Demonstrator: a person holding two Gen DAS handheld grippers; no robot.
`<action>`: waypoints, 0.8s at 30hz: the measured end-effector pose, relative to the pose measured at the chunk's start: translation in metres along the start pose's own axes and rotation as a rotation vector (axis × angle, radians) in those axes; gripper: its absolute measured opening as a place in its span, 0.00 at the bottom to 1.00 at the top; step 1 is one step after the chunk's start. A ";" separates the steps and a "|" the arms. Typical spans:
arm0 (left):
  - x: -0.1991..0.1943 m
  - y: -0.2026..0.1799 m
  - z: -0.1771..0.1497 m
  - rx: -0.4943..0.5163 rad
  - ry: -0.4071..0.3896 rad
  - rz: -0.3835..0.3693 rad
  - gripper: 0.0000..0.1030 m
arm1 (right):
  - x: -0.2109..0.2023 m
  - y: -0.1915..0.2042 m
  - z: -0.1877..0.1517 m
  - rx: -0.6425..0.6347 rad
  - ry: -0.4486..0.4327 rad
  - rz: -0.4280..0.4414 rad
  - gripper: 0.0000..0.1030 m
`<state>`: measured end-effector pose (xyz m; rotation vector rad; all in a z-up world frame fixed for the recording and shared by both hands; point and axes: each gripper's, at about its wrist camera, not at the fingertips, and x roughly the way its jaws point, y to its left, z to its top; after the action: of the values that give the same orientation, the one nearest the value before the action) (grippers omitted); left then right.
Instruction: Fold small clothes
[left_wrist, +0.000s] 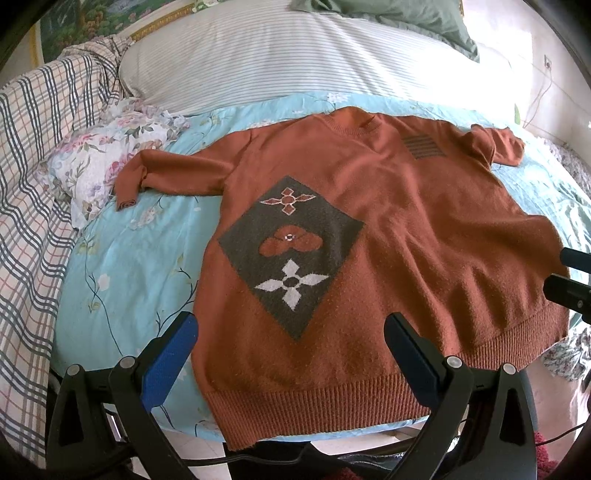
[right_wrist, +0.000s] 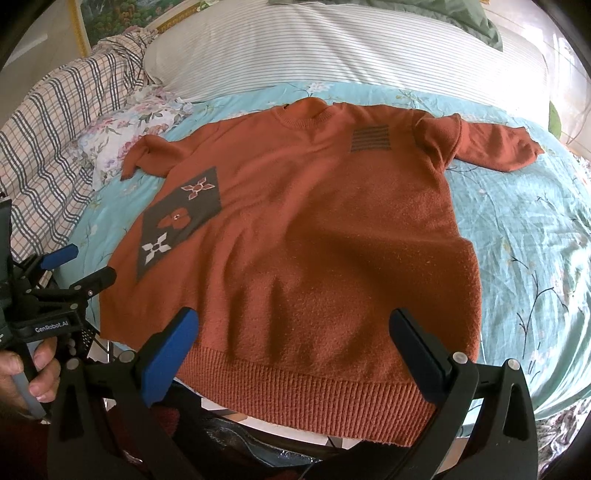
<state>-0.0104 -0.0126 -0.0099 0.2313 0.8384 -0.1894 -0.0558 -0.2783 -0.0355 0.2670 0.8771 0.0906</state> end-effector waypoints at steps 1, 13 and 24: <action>0.000 0.001 0.000 0.002 -0.001 -0.002 0.98 | 0.000 0.000 0.000 0.000 0.000 0.001 1.00; 0.000 -0.002 -0.001 0.002 -0.001 -0.004 0.98 | 0.000 0.002 0.000 0.001 0.001 0.006 1.00; -0.001 -0.003 -0.003 -0.002 0.004 -0.009 0.98 | -0.001 0.004 0.000 0.005 0.002 0.011 1.00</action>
<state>-0.0134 -0.0147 -0.0116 0.2263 0.8432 -0.1962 -0.0565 -0.2752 -0.0334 0.2767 0.8777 0.0988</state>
